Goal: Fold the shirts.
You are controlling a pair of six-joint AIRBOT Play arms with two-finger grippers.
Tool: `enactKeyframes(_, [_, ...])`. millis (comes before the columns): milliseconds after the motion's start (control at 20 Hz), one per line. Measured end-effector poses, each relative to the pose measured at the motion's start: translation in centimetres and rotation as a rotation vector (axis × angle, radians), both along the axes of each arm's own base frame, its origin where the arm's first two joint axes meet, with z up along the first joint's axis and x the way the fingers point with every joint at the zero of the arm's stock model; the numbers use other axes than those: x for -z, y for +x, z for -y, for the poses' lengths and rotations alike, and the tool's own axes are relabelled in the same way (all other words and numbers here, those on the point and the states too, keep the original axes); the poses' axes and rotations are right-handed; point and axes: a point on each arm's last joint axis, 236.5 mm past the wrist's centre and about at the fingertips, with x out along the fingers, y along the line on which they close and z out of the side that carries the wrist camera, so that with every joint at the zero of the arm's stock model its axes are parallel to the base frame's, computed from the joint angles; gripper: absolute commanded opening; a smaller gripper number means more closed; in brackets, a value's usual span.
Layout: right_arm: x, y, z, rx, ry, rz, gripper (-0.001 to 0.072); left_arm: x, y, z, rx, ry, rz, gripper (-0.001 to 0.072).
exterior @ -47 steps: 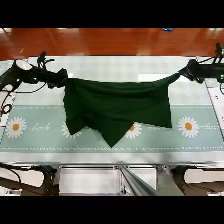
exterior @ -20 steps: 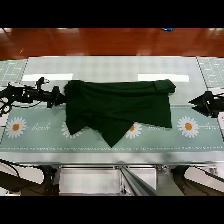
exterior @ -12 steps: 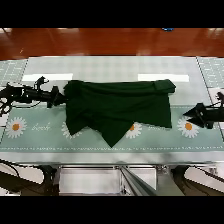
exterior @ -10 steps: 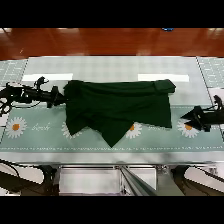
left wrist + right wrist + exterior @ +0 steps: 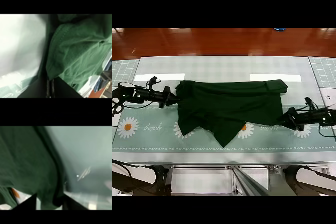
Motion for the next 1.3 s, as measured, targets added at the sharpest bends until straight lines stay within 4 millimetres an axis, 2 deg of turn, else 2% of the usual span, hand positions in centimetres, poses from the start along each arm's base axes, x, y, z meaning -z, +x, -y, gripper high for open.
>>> enactKeyframes(50, [0.3, 0.7, -0.6, 0.003, -0.004, 0.015, 0.0110, 0.0, 0.0, 0.0, 0.001, -0.001, 0.000, 0.0016])
enactKeyframes(100, [0.5, 1.5, -1.0, 0.002, -0.012, 0.034, 0.0022, -0.1, -0.1, 0.1, 0.004, -0.004, -0.002, 0.0016])
enactKeyframes(250, [-0.9, 4.1, -2.9, -0.024, 0.016, 0.122, 0.0021, -0.5, -0.1, 0.0, 0.008, -0.006, 0.006, 0.0016])
enactKeyframes(350, [-3.6, 6.2, -3.6, -0.057, 0.032, 0.202, 0.0021, -2.1, 0.5, -0.3, 0.015, -0.002, 0.044, 0.0016])
enactKeyframes(400, [-5.7, 7.6, -3.6, -0.072, 0.027, 0.262, 0.0021, -3.6, 1.0, -0.6, 0.022, 0.001, 0.078, 0.0016])
enactKeyframes(500, [-11.5, 10.8, -2.9, -0.093, -0.009, 0.414, 0.0021, -7.8, 2.6, -1.5, 0.019, 0.012, 0.184, 0.0016])
enactKeyframes(550, [-15.0, 12.4, -2.4, -0.102, -0.041, 0.501, 0.0021, -10.8, 3.7, -2.0, 0.006, 0.014, 0.257, 0.0016])
enactKeyframes(650, [-23.6, 14.8, -1.4, -0.117, -0.122, 0.690, 0.0021, -18.4, 5.6, -2.5, -0.018, 0.011, 0.438, 0.0016])
enactKeyframes(750, [-33.3, 15.5, -1.1, -0.127, -0.212, 0.900, 0.0021, -26.7, 5.9, -2.5, -0.023, 0.029, 0.625, 0.0015])
enactKeyframes(850, [-42.5, 14.1, -1.3, -0.132, -0.309, 1.102, 0.0021, -34.5, 4.6, -2.0, -0.009, 0.073, 0.803, 0.0015])
enactKeyframes(900, [-46.7, 12.7, -1.6, -0.130, -0.363, 1.199, 0.0021, -38.4, 3.4, -1.7, -0.010, 0.102, 0.893, 0.0016])
enactKeyframes(950, [-50.4, 11.0, -1.9, -0.122, -0.412, 1.283, 0.0021, -41.6, 2.1, -1.5, -0.010, 0.127, 0.970, 0.0016])
enactKeyframes(1000, [-53.2, 9.2, -2.1, -0.109, -0.455, 1.346, 0.0021, -44.8, 0.4, -1.2, -0.016, 0.159, 1.045, 0.0015])
enactKeyframes(1100, [-57.8, 5.2, -2.7, -0.078, -0.542, 1.457, 0.0021, -50.0, -3.5, -0.5, -0.028, 0.228, 1.180, 0.0016])
enactKeyframes(1150, [-59.3, 3.3, -2.7, -0.062, -0.590, 1.492, 0.0021, -52.1, -5.5, -0.1, -0.034, 0.267, 1.241, 0.0016])
enactKeyframes(1200, [-60.3, 1.3, -2.6, -0.043, -0.646, 1.513, 0.0021, -53.9, -7.8, 0.4, -0.044, 0.320, 1.300, 0.0016])
enactKeyframes(1300, [-61.3, -2.0, -1.9, -0.008, -0.752, 1.517, 0.0022, -56.4, -11.4, 0.7, -0.090, 0.455, 1.384, 0.0016])
